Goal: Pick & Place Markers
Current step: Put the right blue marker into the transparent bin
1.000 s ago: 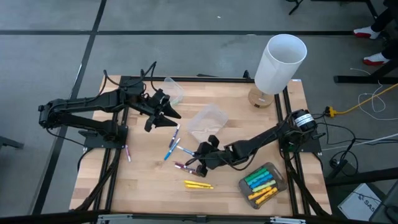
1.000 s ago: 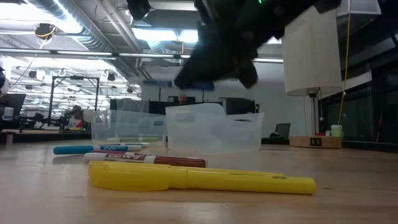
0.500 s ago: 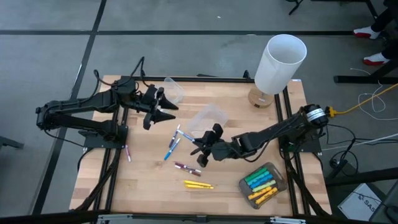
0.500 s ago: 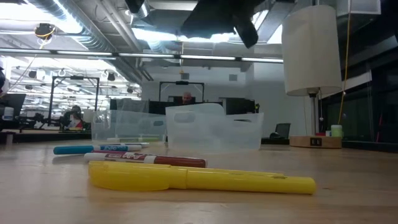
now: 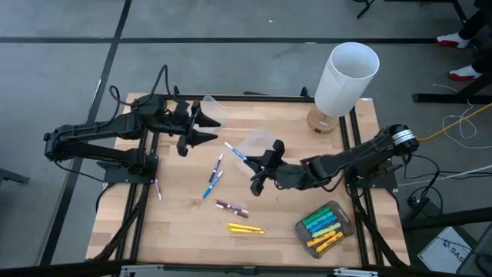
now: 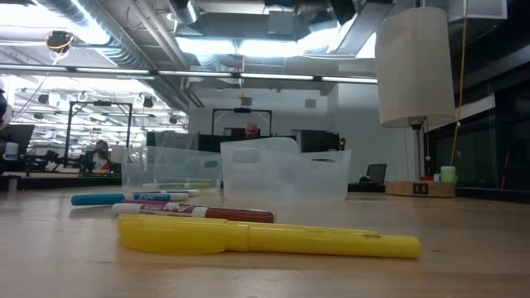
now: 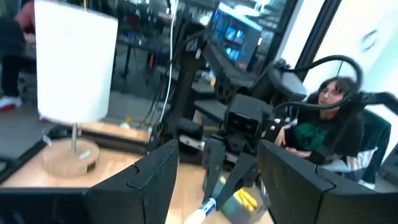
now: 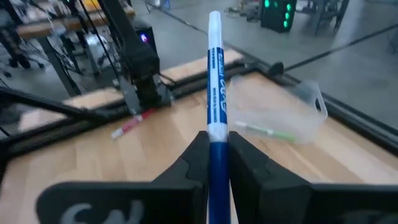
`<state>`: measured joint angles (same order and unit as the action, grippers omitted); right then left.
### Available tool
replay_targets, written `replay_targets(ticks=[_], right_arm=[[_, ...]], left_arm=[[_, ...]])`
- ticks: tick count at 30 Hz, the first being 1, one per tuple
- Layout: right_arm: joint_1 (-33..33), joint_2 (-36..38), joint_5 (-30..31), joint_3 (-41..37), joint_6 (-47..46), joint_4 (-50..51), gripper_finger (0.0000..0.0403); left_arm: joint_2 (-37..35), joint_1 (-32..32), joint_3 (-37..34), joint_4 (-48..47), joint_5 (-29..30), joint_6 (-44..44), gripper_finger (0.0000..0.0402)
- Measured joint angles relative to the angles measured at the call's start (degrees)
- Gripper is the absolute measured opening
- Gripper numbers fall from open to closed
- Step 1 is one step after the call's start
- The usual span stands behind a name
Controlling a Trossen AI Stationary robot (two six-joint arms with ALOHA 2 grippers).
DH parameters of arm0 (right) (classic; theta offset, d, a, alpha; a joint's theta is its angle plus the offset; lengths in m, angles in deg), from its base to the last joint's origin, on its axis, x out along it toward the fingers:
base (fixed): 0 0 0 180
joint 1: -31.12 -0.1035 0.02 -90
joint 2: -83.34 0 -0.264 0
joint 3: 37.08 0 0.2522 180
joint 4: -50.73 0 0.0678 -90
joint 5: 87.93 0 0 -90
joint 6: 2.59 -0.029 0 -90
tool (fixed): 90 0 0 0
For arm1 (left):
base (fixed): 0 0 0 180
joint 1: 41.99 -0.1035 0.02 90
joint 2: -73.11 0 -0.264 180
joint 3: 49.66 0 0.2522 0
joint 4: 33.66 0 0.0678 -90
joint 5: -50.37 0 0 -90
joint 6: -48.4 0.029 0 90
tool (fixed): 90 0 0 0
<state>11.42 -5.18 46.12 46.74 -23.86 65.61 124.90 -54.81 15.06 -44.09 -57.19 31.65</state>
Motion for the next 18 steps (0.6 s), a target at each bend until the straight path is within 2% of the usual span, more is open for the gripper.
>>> replay_targets(ticks=[18], right_arm=[[0.2,4.0,0.6,0.0,16.2,-18.5,0.0040]], left_arm=[[0.1,0.0,0.0,9.0,3.0,-1.0,0.0216]])
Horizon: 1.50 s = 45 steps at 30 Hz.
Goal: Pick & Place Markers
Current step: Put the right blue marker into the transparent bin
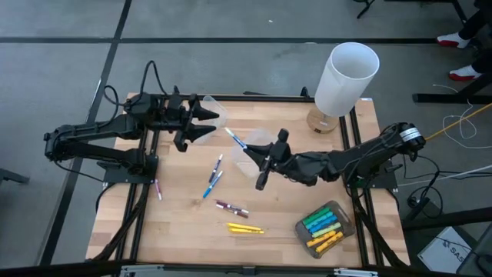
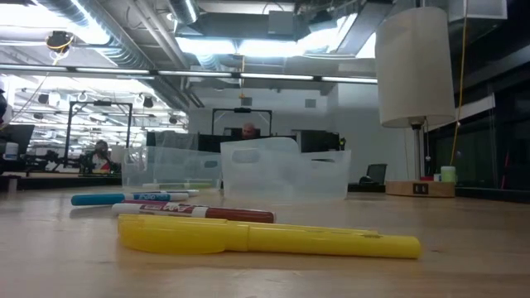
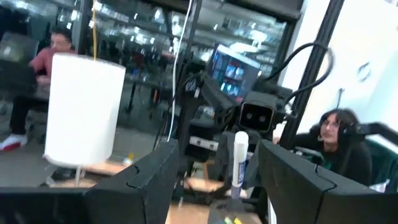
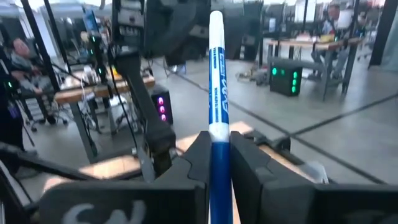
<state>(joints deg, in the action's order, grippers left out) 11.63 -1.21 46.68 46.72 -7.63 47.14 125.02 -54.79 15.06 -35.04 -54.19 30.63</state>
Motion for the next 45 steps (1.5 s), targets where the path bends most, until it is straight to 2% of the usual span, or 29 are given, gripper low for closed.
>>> replay_targets(ticks=[4,14,26,45], right_arm=[[0.9,0.0,-0.4,0.0,3.4,-4.5,0.0040],[4.8,0.1,-8.2,0.0,5.7,-12.1,0.0040],[8.8,0.0,-14.6,0.0,5.5,-13.2,0.0041],[12.1,-0.2,-17.9,0.0,5.5,-13.2,0.0041]], left_arm=[[0.2,0.0,0.0,3.3,0.1,-0.1,0.0216],[1.2,0.0,0.0,6.1,2.7,-0.6,0.0216],[6.7,0.0,0.0,14.1,2.6,-0.6,0.0216],[14.9,0.5,0.0,29.5,2.6,-2.7,0.0216]])
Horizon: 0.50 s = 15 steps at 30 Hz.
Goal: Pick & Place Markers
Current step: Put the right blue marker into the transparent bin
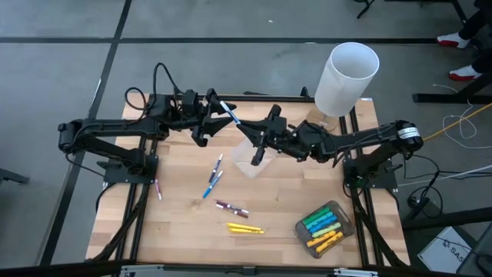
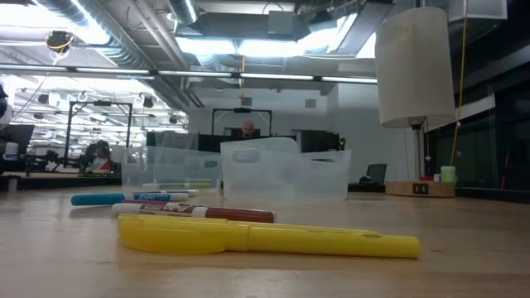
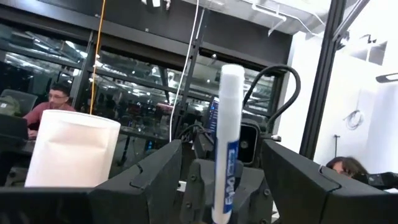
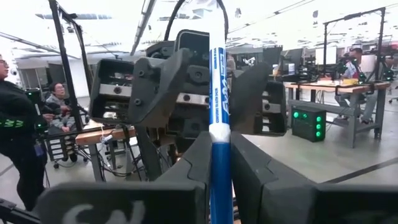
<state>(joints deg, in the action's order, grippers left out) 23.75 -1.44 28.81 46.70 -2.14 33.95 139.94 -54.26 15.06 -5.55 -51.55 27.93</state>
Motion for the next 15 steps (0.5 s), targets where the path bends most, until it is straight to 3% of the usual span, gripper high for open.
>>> replay_targets(ticks=[7,15], right_arm=[[0.4,0.0,-0.1,0.0,0.0,0.0,0.0041],[0.6,0.0,-1.3,0.0,0.0,0.1,0.0041]], left_arm=[[1.0,0.0,0.0,0.3,0.3,-0.4,0.0204],[1.0,0.0,0.0,0.4,0.3,0.6,0.0103]])
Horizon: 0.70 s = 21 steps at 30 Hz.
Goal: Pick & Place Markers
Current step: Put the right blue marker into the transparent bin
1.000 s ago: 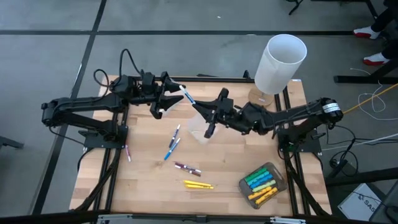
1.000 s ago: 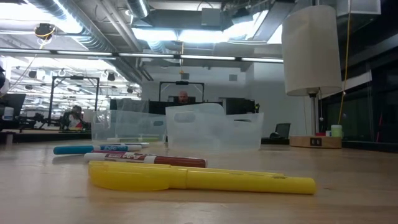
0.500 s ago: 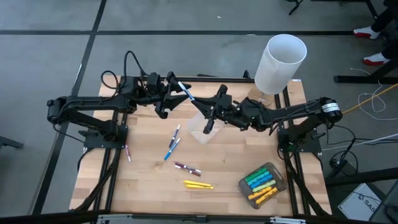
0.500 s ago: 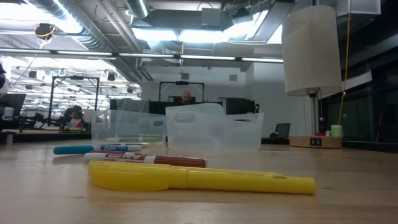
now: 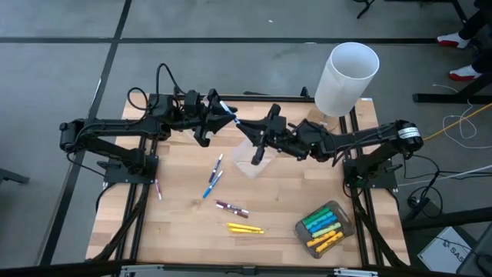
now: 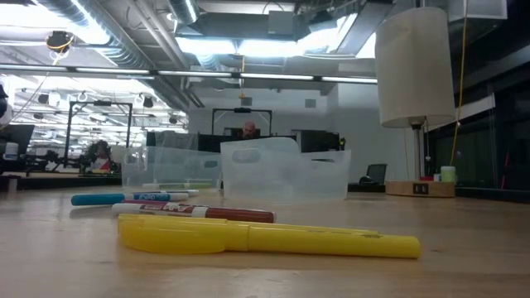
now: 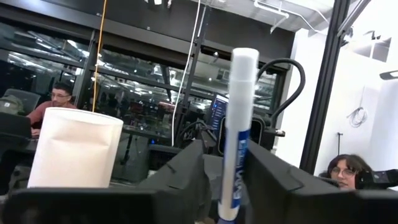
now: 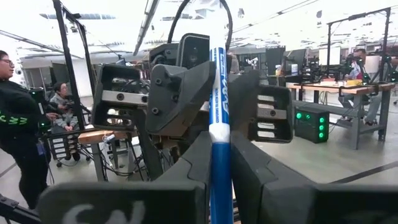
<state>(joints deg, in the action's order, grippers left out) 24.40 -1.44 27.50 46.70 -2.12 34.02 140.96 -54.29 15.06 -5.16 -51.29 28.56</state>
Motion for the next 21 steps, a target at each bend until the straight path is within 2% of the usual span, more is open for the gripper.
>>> replay_targets(ticks=[6,16,21], right_arm=[[0.2,0.0,0.1,0.0,0.0,0.1,0.0040],[0.2,0.0,0.1,0.0,0.1,0.1,0.0045],[0.3,0.0,0.5,0.0,0.0,0.1,0.0074]], left_arm=[[0.0,0.0,0.0,0.0,0.0,0.1,0.0033],[0.0,0.0,0.0,0.0,0.0,0.0,0.0032],[0.0,0.0,0.0,-0.4,0.1,0.1,0.0032]])
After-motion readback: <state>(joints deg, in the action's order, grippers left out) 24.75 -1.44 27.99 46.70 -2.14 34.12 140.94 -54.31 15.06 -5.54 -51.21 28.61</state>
